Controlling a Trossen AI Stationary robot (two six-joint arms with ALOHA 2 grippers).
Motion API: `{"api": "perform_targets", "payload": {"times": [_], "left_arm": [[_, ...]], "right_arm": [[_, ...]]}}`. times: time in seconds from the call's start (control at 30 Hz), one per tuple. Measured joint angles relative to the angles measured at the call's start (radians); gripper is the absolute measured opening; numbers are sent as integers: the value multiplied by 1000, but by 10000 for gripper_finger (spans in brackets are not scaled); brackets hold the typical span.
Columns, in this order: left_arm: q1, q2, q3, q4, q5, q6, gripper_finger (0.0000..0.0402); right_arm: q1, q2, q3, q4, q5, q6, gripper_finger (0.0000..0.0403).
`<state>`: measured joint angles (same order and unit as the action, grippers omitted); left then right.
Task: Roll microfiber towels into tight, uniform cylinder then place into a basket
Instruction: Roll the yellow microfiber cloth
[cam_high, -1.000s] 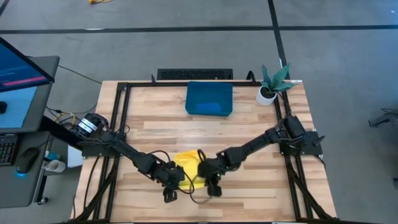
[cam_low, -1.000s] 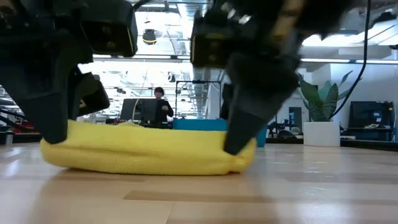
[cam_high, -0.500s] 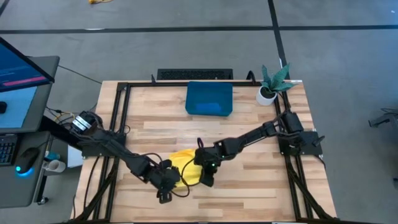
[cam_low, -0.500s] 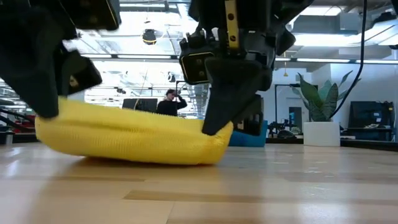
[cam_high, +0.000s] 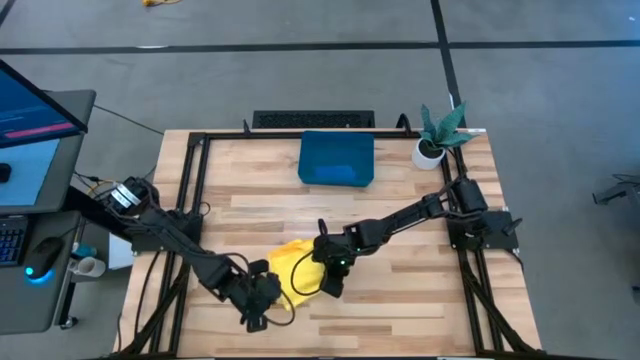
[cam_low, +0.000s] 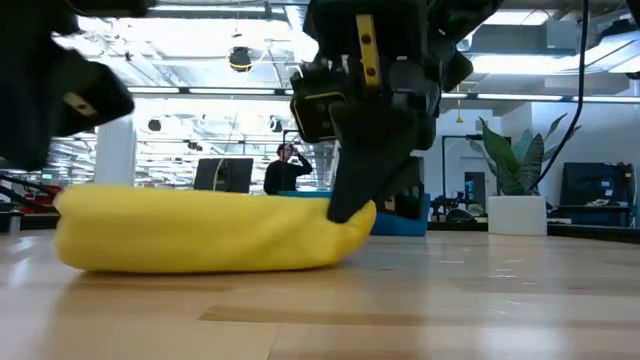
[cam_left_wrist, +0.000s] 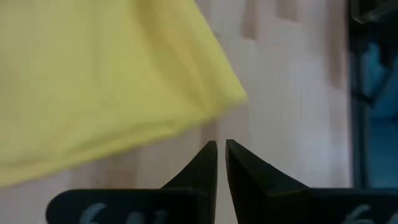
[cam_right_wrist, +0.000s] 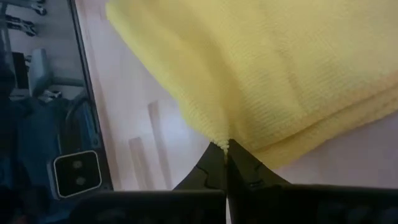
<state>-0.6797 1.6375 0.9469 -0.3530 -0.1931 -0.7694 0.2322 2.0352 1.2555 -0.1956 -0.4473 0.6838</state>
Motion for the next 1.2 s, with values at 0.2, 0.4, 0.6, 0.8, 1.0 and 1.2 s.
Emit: {"api": "perform_targets", "payload": {"times": [0.2,0.4,0.6,0.8,1.0,1.2], "left_arm": [[1,0,0,17,-39,74,25],[-16,0,1,167,-97,345,25],[-12,16,-3,265,-168,496,25],[23,137,-5,316,-169,539,25],[36,147,-5,306,-247,515,25],[48,151,-4,249,-269,460,25]], "right_arm": [[3,-1,1,12,3,22,8],[-22,-1,1,15,5,59,8],[-38,-1,2,21,6,93,9],[-38,-1,3,33,3,97,9],[-34,-1,3,19,1,96,9],[-30,-1,3,16,-1,96,9]]}}
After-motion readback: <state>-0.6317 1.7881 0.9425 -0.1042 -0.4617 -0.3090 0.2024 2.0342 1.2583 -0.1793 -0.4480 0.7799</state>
